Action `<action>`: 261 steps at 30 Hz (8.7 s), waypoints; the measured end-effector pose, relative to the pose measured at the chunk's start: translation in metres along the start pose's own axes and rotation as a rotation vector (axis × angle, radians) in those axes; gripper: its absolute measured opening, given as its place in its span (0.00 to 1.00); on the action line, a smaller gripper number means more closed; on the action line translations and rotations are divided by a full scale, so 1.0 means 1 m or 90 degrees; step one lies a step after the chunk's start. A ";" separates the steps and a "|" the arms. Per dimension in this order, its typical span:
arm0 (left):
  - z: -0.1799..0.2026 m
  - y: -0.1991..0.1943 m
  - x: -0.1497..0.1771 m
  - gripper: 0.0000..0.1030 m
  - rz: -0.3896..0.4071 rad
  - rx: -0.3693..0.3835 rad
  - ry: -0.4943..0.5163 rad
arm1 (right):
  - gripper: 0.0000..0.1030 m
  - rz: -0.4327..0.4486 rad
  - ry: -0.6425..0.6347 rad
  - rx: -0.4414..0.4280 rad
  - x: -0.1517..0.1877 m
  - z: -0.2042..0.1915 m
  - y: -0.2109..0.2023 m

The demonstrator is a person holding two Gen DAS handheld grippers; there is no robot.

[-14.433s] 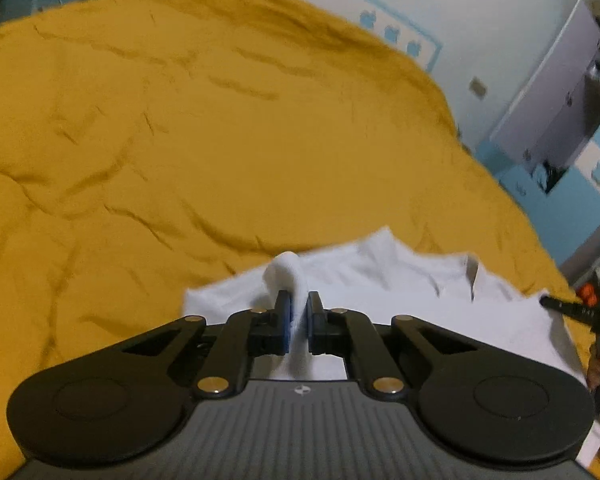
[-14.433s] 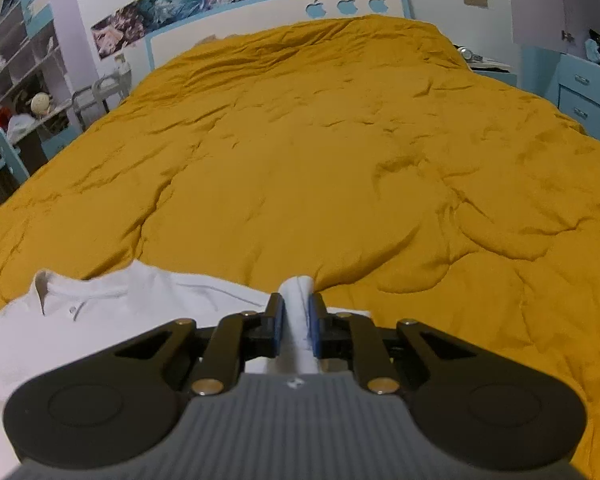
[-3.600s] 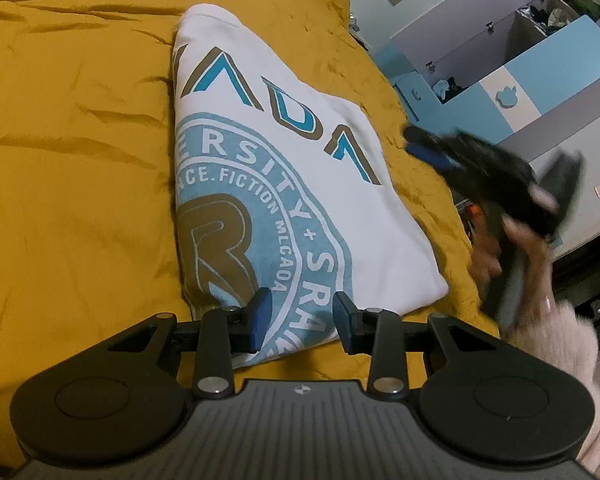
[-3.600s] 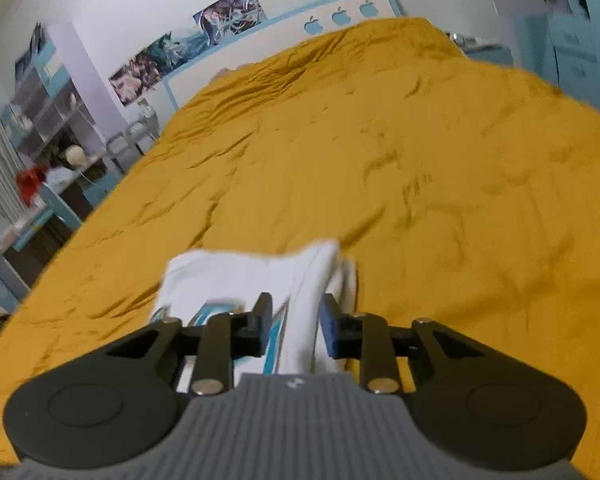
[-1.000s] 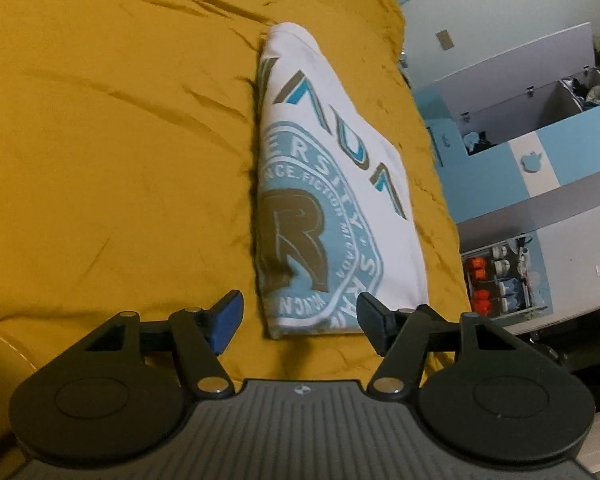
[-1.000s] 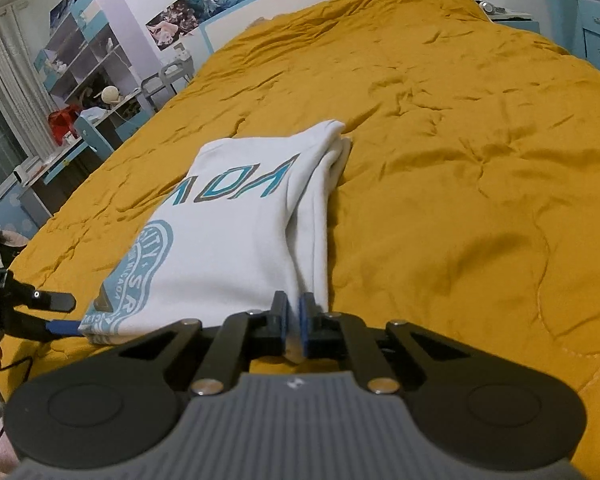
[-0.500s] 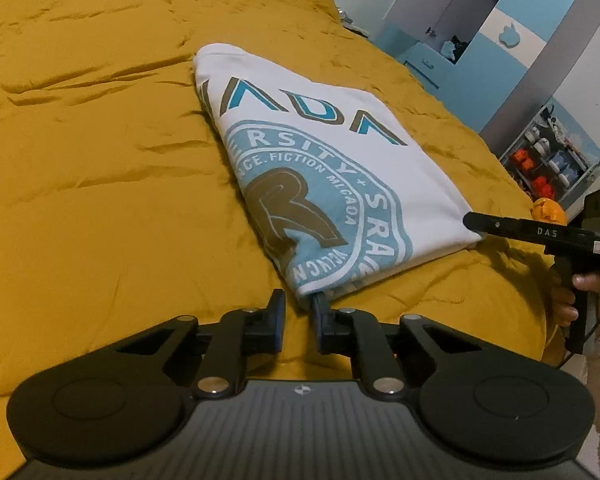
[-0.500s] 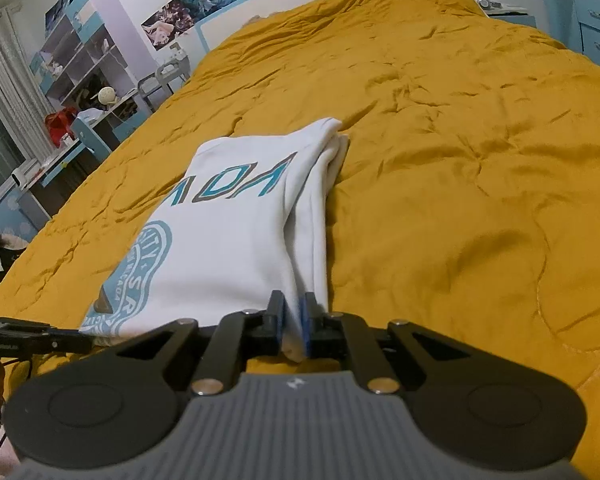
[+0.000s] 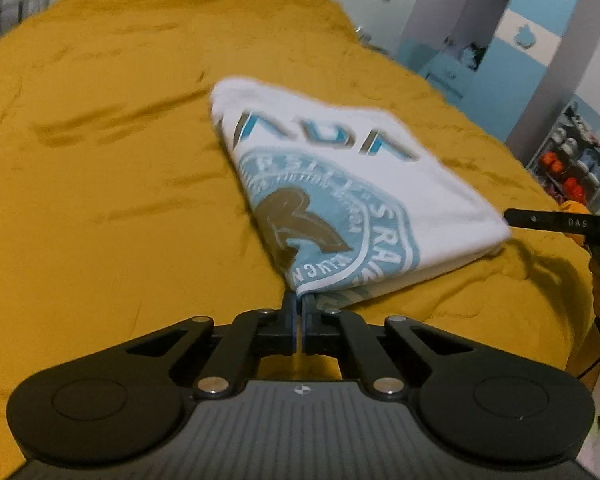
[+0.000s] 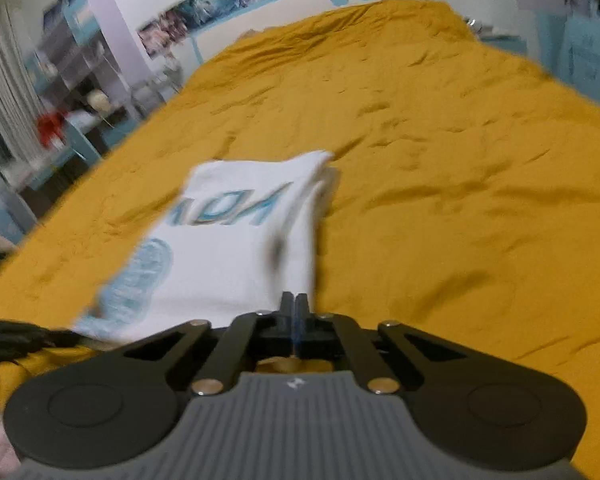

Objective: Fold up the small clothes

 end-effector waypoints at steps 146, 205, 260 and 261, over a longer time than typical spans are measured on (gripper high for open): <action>-0.144 -0.095 -0.042 0.49 0.103 0.145 -0.406 | 0.54 0.095 -0.239 -0.366 -0.189 -0.337 0.178; -0.132 -0.061 0.007 0.64 0.133 0.101 -0.404 | 0.53 -0.009 -0.042 -0.281 -0.058 -0.306 0.154; -0.004 -0.165 0.044 0.85 0.159 -0.267 -0.272 | 0.80 -0.010 -0.192 0.054 -0.065 -0.393 -0.040; -0.004 -0.164 0.044 0.85 0.157 -0.265 -0.271 | 0.80 -0.010 -0.191 0.051 -0.065 -0.394 -0.039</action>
Point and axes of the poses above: each gripper's, at about its wrist camera, not at the fingertips, and y roughly the way its jaws point, z to its right, x to its underside, the point moved 6 cm from there along y, roughly the way its jaws point, and after that the axes turned 15 degrees about -y, right-handed, at the moved point
